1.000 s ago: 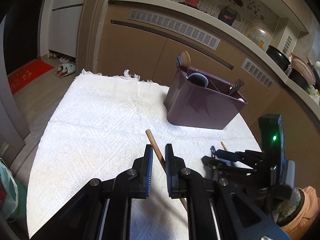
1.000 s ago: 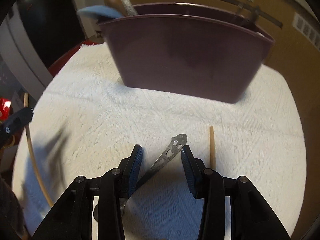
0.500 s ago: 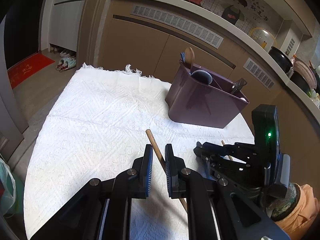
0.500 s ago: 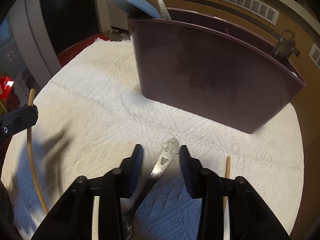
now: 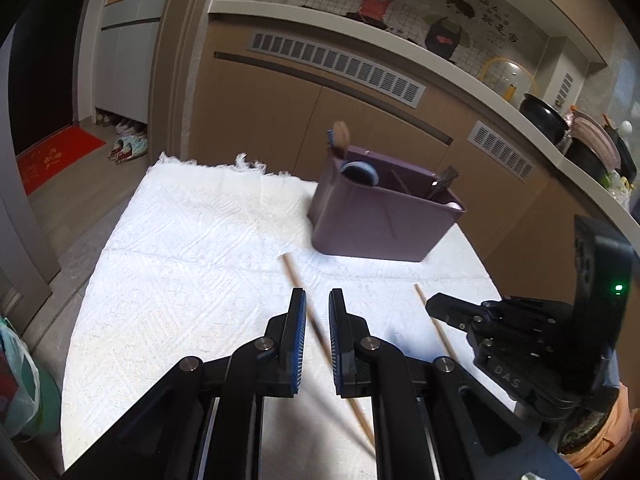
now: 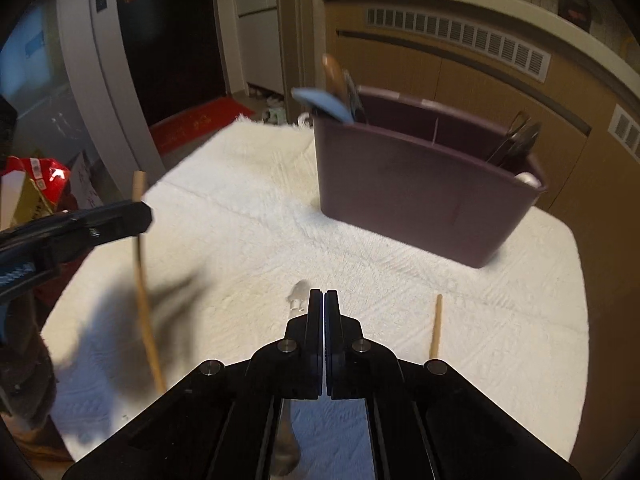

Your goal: Organize utensils

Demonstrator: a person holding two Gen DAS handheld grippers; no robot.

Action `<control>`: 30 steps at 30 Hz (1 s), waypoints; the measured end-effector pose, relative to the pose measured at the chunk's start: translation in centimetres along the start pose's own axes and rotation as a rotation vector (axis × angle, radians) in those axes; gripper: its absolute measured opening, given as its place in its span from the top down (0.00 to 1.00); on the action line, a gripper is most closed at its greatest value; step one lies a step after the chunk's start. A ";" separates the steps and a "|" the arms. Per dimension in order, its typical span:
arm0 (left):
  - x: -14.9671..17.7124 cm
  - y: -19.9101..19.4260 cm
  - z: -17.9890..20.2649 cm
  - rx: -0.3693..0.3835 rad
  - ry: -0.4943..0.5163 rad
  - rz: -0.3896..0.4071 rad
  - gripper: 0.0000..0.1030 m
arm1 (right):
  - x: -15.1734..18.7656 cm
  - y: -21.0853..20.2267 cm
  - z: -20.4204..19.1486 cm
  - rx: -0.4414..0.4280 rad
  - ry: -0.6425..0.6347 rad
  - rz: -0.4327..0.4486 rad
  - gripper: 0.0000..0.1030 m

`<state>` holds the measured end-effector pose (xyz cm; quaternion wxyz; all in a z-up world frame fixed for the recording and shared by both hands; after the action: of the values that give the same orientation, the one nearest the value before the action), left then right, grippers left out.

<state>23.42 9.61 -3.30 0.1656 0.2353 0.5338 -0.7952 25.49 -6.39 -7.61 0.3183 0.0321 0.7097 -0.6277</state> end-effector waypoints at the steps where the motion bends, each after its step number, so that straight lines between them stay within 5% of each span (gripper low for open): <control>1: 0.0 -0.3 0.5 0.001 0.012 0.007 0.91 | 0.2 -0.8 -0.1 0.005 -0.004 0.019 1.00; 8: 0.3 -1.7 1.5 -0.024 0.038 0.038 0.91 | 2.1 -2.4 0.8 0.032 -0.026 0.003 0.97; 10: 0.5 -1.3 0.7 -0.037 0.018 0.028 0.91 | 2.3 -1.1 -0.1 0.009 -0.051 -0.035 0.88; 12: 0.8 -0.4 -0.5 -0.042 -0.019 -0.003 0.91 | 2.2 0.7 -1.1 -0.001 -0.069 -0.062 0.79; 18: 2.8 2.6 -3.7 -0.037 -0.089 -0.129 0.91 | 0.8 5.5 -3.1 0.005 -0.090 -0.123 0.77; 22: 3.5 3.8 -5.1 -0.041 -0.129 -0.170 0.78 | 0.0 7.9 -3.4 0.019 -0.091 -0.160 0.76; 25: 3.7 4.2 -5.5 -0.040 -0.135 -0.189 0.75 | 0.0 8.8 -3.4 0.042 -0.093 -0.151 0.64; 28: 3.6 4.7 -5.3 -0.040 -0.137 -0.203 0.68 | -0.1 8.7 -3.2 0.027 -0.102 -0.161 0.68; 30: 3.5 5.0 -5.0 -0.037 -0.138 -0.214 0.66 | 0.0 8.5 -3.4 0.011 -0.113 -0.170 0.82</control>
<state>24.05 12.30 -10.66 0.1203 0.1185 0.5578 -0.8126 27.85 -1.52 -14.96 0.3032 -0.0621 0.6874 -0.6571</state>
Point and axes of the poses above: each gripper's, at about its wrist camera, not at the fingertips, and y roughly the way its jaws point, z to its right, x to its underside, the point moved 4 cm from there along y, roughly the way its jaws point, and after that the axes turned 13 degrees about -z, right-handed, at the moved point
